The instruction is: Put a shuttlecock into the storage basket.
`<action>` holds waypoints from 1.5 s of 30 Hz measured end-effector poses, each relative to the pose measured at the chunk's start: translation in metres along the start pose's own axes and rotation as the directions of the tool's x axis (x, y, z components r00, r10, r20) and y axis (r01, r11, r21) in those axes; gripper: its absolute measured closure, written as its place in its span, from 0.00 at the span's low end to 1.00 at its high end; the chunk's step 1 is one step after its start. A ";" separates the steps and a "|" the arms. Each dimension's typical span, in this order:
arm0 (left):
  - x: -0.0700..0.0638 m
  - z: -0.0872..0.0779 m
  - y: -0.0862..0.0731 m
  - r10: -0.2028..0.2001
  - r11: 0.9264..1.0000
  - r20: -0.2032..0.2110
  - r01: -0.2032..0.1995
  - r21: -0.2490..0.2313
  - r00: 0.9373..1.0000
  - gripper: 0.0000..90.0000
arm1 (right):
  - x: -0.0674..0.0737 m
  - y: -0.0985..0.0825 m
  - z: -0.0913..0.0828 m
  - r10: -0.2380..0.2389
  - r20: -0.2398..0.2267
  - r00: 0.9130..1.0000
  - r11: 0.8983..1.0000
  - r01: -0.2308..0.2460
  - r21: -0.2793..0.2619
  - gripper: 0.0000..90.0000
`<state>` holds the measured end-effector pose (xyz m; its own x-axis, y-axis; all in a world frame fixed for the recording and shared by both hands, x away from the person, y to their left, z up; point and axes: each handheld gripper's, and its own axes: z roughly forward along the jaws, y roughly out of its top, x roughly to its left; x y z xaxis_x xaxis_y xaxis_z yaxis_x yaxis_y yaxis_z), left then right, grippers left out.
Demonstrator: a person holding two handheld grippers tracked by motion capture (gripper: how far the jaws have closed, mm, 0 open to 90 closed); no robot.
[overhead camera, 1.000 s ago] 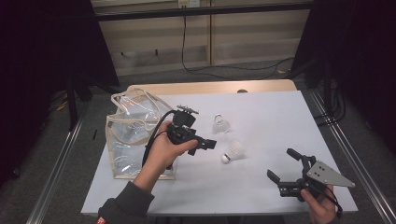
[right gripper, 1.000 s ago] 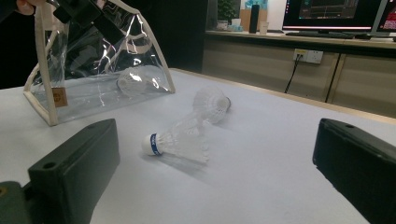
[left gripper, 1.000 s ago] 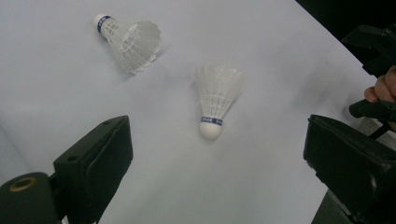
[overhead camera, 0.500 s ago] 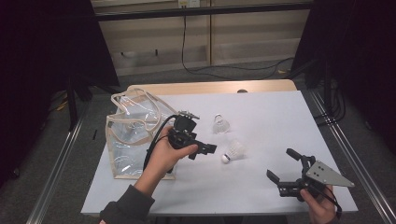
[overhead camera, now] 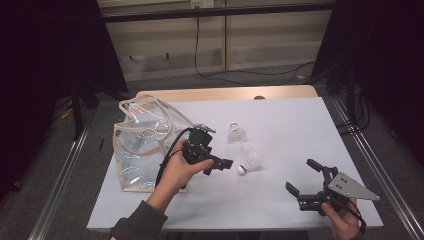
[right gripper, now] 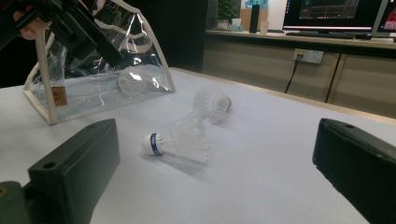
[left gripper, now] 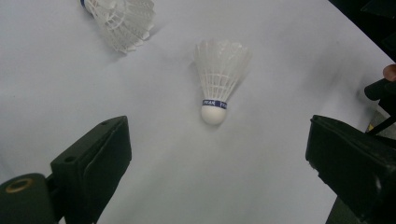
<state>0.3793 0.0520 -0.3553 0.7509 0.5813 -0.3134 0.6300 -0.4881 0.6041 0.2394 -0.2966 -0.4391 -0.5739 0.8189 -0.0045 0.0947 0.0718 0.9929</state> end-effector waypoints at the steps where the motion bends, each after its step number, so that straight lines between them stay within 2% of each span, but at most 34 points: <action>1: 0.000 0.001 0.000 0.000 1.000 -0.004 0.000 0.001 1.000 0.08 | 0.000 0.000 0.000 0.000 0.000 1.000 1.000 0.000 0.000 0.01; 4: -0.001 0.004 -0.002 0.013 1.000 0.010 -0.013 0.003 1.000 0.07 | 0.000 0.000 0.000 0.000 0.000 1.000 1.000 0.000 0.000 0.01; 10: -0.002 0.009 -0.005 0.026 1.000 0.007 -0.026 0.010 1.000 0.07 | 0.000 0.000 0.000 0.000 -0.002 1.000 1.000 0.000 0.000 0.01; 28: -0.005 0.022 -0.011 0.022 1.000 -0.008 -0.022 0.011 1.000 0.07 | 0.000 0.000 0.000 -0.002 -0.002 1.000 1.000 0.002 0.000 0.01; 45: -0.008 0.034 -0.012 0.035 0.999 0.005 -0.035 0.011 0.999 0.07 | 0.000 0.000 -0.002 -0.005 0.001 1.000 1.000 0.005 0.001 0.01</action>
<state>0.3722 0.0310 -0.3854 0.7733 0.5610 -0.2954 0.6055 -0.5154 0.6065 0.2379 -0.2976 -0.4386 -0.5735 0.8192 -0.0091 0.0928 0.0760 0.9928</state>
